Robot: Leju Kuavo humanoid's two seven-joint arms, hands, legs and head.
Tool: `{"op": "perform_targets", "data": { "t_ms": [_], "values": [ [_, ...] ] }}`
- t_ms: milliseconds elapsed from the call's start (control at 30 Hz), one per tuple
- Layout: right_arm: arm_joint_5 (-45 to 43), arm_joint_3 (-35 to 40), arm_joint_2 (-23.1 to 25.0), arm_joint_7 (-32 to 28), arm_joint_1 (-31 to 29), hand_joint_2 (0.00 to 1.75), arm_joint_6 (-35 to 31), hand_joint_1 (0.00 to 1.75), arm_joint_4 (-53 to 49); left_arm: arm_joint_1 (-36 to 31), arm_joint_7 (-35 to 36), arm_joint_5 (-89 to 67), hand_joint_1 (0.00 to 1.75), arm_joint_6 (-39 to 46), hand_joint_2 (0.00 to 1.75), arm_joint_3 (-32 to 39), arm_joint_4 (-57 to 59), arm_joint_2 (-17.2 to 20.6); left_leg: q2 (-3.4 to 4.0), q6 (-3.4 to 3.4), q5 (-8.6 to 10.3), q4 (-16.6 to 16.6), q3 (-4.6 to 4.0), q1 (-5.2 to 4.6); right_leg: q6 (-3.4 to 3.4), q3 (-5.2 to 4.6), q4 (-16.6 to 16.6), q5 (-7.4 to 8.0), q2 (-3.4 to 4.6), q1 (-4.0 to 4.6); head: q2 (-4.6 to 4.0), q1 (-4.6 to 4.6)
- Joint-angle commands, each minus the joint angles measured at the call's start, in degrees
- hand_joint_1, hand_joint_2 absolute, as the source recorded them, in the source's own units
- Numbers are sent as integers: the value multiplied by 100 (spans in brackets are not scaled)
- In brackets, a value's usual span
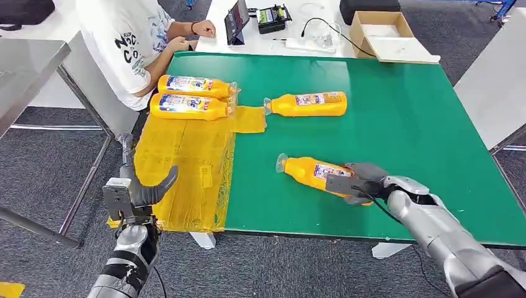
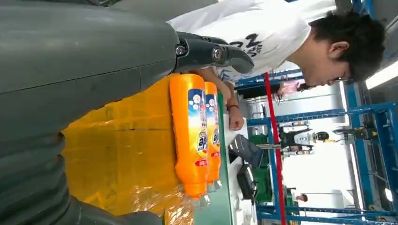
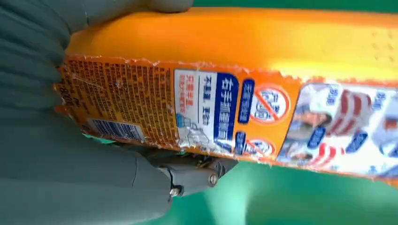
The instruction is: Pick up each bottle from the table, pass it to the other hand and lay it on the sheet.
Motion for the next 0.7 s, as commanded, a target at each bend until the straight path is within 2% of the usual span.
{"op": "perform_targets", "data": {
  "t_ms": [33, 167, 233, 333, 367, 433, 500, 567, 633, 700],
  "values": [
    [437, -1781, 528, 75, 1721, 175, -1874, 175, -2188, -13, -182, -334, 0, -379, 175, 360, 129, -275, 16, 6, -9, -13, 27, 6, -13, 26, -16, -4, 3, 11, 0, 0],
    [400, -3400, 1698, -918, 2690, 175, -3616, 175, -3917, 162, -47, -376, 0, -634, 175, 275, -244, -394, 41, 8, -21, -15, 38, 6, -24, 30, -12, -11, 21, 13, 0, 0],
    [164, -3742, 1994, -1266, 2953, 175, -4118, 175, -4556, 199, 165, -210, 0, -818, 175, 139, -391, -443, 19, 3, -7, -3, -16, 1, -11, -17, 4, -3, 9, 5, 0, 0],
    [166, -3790, 1978, -1258, 3030, 175, -4099, 175, -4726, 194, 223, -190, 0, -815, 175, 67, -434, -466, 12, 5, -11, -1, -13, 6, -15, -15, 4, -11, -1, 10, 0, -2],
    [-142, -3995, 2150, -1656, 3067, 175, -4339, 175, -4781, 158, 300, -32, 0, -938, 175, -22, -442, -447, 2, 9, -15, -3, 2, 6, -19, 5, 0, -18, -16, 13, 0, -2],
    [-217, -4166, 2321, -1961, 3181, 175, -4647, 175, -4914, 93, 572, 410, 0, -1396, 175, -192, -484, -461, 1, 6, -7, -3, -15, 6, -13, -13, -1, -9, -11, 9, 0, 2],
    [-236, -4225, 2402, -2133, 3275, 175, -4813, 175, -4933, 64, 858, 881, 0, -1911, 175, -376, -513, -430, 6, 18, -14, -10, 18, 5, -22, 22, -11, -16, -18, 13, 0, 2],
    [-496, -4224, 2461, -2253, 3324, 175, -4749, 175, -4813, 42, 1067, 1260, 0, -2344, 175, -546, -481, -372, -6, 4, -2, -4, -20, -3, -10, -18, -1, -8, -16, -1, 0, 2],
    [-520, -4217, 2472, -2319, 3326, 175, -4773, 175, -4751, 49, 1066, 1266, 0, -2342, 175, -574, -473, -367, 0, 6, -5, -7, -8, -4, -13, -6, -5, -9, -14, -2, 0, 0],
    [-747, -4198, 2539, -2462, 3316, 175, -4671, 175, -4563, 49, 1218, 1700, 0, -2835, 175, -691, -409, -282, 7, 9, -9, -10, 9, -3, -18, 6, -8, -11, -11, 1, 0, 0]
  ]
}}
